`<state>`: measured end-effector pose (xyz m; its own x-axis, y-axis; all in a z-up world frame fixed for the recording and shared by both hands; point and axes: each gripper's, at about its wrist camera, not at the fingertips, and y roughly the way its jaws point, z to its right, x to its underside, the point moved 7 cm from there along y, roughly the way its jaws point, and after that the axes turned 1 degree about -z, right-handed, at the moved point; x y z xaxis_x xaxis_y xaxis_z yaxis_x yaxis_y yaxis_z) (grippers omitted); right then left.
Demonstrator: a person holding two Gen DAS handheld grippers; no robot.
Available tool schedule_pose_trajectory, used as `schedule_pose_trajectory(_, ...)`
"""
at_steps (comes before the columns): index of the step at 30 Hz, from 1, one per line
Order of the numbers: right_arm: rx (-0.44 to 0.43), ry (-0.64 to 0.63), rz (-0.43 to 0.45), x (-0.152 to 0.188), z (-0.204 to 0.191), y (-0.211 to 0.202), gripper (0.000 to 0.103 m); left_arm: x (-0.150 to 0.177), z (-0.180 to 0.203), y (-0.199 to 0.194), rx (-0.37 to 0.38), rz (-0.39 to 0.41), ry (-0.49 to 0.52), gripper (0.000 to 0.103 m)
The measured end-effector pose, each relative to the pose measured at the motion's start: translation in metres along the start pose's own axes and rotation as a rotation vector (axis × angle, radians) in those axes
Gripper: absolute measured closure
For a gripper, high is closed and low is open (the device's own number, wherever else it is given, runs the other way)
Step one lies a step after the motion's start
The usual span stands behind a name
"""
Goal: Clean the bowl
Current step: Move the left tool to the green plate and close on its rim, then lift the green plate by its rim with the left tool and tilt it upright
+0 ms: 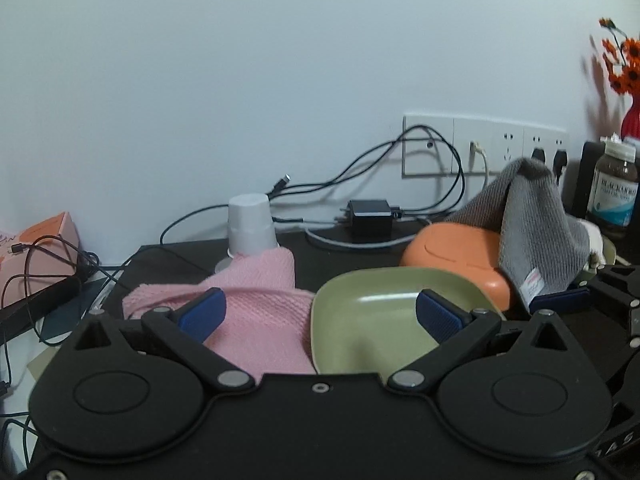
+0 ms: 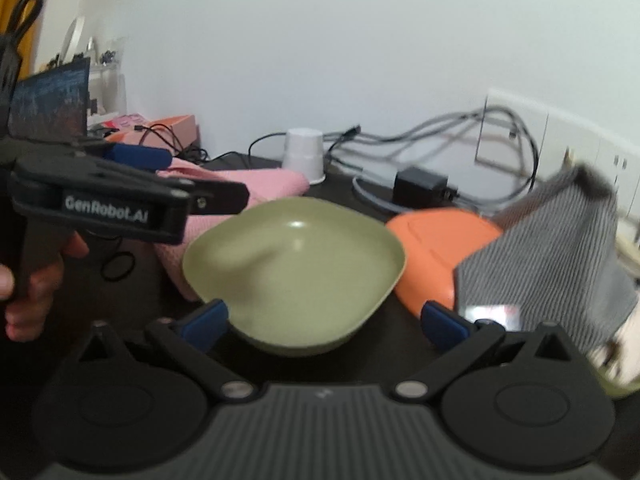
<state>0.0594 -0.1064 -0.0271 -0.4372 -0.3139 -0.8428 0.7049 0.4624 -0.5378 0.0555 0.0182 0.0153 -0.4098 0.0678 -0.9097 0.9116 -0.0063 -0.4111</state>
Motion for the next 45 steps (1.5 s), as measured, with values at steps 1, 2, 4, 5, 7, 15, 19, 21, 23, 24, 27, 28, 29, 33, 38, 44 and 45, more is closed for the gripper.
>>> schedule_pose_trajectory(1, -0.007, 0.012, -0.013, 0.002, 0.001, 0.000, 0.001, 0.001, 0.001, 0.001, -0.006, -0.005, 0.011, 0.000)
schedule_pose_trajectory(2, -0.009, 0.014, -0.026, 0.003, 0.002, 0.002, 0.001, 0.002, 0.003, 0.002, -0.010, -0.008, 0.024, 0.000)
schedule_pose_trajectory(4, 0.012, -0.003, -0.044, 0.007, 0.002, 0.005, 0.001, 0.004, 0.007, 0.002, -0.017, -0.011, 0.051, 0.000)
schedule_pose_trajectory(5, 0.023, -0.017, -0.053, 0.009, 0.002, 0.006, 0.001, 0.005, 0.009, 0.002, -0.018, -0.012, 0.063, 0.000)
schedule_pose_trajectory(7, 0.027, -0.033, -0.065, 0.013, 0.001, 0.007, 0.001, 0.005, 0.011, 0.001, -0.028, -0.010, 0.084, 0.000)
schedule_pose_trajectory(15, 0.007, -0.010, 0.040, 0.001, 0.000, -0.005, 0.001, 0.005, 0.004, 0.004, -0.045, -0.027, 0.045, 0.000)
schedule_pose_trajectory(19, 0.028, -0.010, 0.077, -0.004, 0.000, -0.003, 0.001, 0.005, 0.002, 0.003, -0.066, -0.023, 0.043, 0.000)
schedule_pose_trajectory(21, 0.021, 0.015, 0.060, -0.004, 0.002, 0.002, 0.001, 0.004, 0.003, 0.002, -0.069, -0.017, 0.045, 0.000)
schedule_pose_trajectory(23, 0.004, 0.036, 0.045, -0.004, 0.003, 0.004, 0.001, 0.004, 0.003, 0.001, -0.072, -0.015, 0.052, 0.000)
schedule_pose_trajectory(24, -0.001, 0.039, 0.041, -0.003, 0.003, 0.005, 0.001, 0.004, 0.004, 0.001, -0.074, -0.016, 0.057, 0.000)
schedule_pose_trajectory(27, -0.004, 0.025, 0.026, -0.001, 0.002, 0.005, 0.001, 0.005, 0.005, 0.003, -0.070, -0.026, 0.060, 0.000)
schedule_pose_trajectory(28, -0.002, 0.016, 0.019, 0.000, 0.001, 0.006, 0.001, 0.006, 0.005, 0.004, -0.067, -0.030, 0.059, 0.000)
schedule_pose_trajectory(29, 0.003, 0.008, 0.009, 0.001, 0.000, 0.007, 0.001, 0.006, 0.005, 0.004, -0.065, -0.034, 0.058, 0.000)
schedule_pose_trajectory(33, -0.003, -0.018, -0.040, 0.006, 0.001, 0.012, 0.001, 0.007, 0.005, 0.004, -0.053, -0.040, 0.048, 0.000)
schedule_pose_trajectory(38, -0.035, -0.112, -0.090, 0.014, 0.004, 0.011, 0.001, 0.008, 0.007, 0.003, -0.028, -0.040, 0.045, 0.000)
schedule_pose_trajectory(44, -0.091, -0.175, -0.074, 0.019, 0.008, 0.004, 0.001, 0.010, 0.014, 0.002, 0.006, -0.045, 0.075, 0.000)
schedule_pose_trajectory(45, -0.100, -0.177, -0.075, 0.020, 0.009, 0.003, 0.001, 0.011, 0.016, 0.002, 0.003, -0.043, 0.084, 0.000)
